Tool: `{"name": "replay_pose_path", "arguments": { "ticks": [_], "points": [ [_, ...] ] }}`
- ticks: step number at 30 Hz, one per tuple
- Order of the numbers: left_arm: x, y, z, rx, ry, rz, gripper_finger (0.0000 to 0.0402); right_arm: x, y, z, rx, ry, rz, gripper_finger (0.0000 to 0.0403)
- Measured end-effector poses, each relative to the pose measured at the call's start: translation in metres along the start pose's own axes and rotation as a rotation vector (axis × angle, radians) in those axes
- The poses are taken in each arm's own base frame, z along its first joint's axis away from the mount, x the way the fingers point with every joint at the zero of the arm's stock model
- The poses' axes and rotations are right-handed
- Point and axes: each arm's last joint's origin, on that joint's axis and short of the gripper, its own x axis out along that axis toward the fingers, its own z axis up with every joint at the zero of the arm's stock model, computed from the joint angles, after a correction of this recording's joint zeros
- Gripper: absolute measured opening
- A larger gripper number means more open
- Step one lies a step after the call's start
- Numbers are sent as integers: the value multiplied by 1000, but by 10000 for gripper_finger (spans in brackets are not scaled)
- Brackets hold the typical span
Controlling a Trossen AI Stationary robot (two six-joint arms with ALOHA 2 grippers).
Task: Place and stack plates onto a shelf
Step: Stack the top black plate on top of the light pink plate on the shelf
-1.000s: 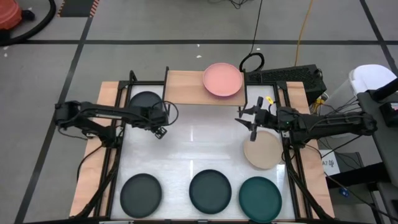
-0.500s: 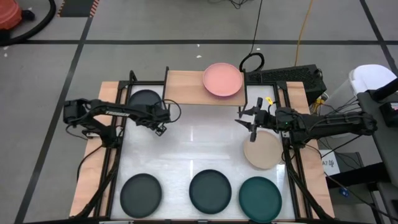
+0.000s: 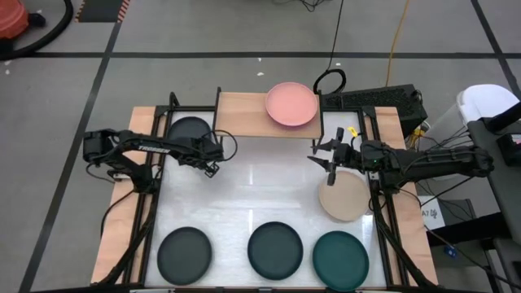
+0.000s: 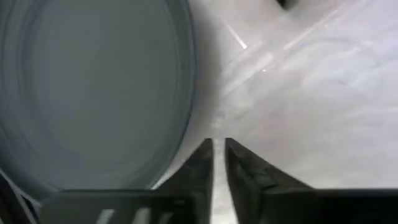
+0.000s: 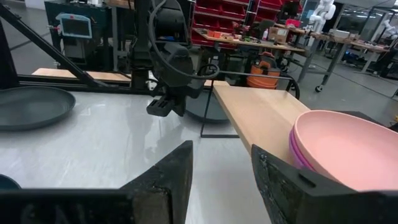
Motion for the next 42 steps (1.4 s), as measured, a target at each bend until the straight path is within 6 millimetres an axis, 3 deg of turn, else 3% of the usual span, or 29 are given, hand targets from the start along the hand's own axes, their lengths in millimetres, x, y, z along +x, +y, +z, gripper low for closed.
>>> {"name": "replay_pose_path", "arguments": {
  "ticks": [4, 16, 26, 31, 39, 42],
  "points": [
    [-2, -7, -2, 9, -13, -41, 6, 0, 0, 0, 0, 0, 0, 144],
    [-36, -6, 8, 66, 3, 66, 16, 0, 0, 0, 7, 1, 0, 144],
    [-29, 6, 18, 113, 20, 77, 120, 0, 0, -1, 6, 7, 1, 144],
    [-15, 6, 14, 102, 2, 42, 151, 0, 0, -1, 5, 7, 1, 144],
    [15, 17, -5, 37, 36, 93, 155, 0, 0, -1, 6, 7, 1, 144],
    [19, 19, -10, 42, 48, 102, 120, 0, 0, -1, 6, 7, 1, 144]
  ]
}}
